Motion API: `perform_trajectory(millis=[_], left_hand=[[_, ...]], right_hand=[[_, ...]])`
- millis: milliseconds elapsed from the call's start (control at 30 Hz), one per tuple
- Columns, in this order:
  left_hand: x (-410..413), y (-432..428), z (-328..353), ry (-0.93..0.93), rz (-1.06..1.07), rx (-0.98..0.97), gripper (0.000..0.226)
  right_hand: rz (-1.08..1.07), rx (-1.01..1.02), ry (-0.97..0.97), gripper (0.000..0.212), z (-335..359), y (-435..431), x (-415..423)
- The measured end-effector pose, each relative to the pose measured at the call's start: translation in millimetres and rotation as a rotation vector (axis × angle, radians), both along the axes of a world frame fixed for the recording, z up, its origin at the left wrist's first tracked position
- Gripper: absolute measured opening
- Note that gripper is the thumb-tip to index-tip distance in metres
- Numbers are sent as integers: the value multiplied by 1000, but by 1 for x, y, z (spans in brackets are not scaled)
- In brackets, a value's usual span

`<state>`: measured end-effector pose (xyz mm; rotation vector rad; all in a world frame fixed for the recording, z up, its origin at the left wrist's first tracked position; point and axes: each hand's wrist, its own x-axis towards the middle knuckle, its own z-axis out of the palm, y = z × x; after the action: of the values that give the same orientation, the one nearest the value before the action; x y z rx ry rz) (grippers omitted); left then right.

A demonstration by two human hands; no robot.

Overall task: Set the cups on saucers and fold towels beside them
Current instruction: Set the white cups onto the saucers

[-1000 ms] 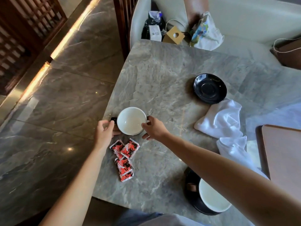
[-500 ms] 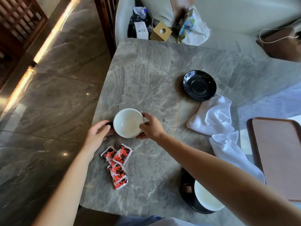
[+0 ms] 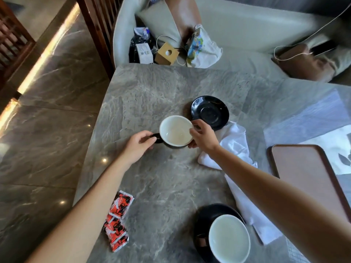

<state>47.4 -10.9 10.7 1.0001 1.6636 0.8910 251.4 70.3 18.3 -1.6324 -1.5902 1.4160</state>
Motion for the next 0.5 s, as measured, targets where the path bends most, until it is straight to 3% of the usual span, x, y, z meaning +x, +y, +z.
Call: perform_trajectory(millis=[200, 500], left_hand=[[35, 65, -3, 124, -45, 48, 12], [84, 131, -12, 398, -31, 51, 24]], right_hand=[[-123, 40, 2, 14, 3, 38, 39], [-192, 63, -141, 30, -16, 93, 78]])
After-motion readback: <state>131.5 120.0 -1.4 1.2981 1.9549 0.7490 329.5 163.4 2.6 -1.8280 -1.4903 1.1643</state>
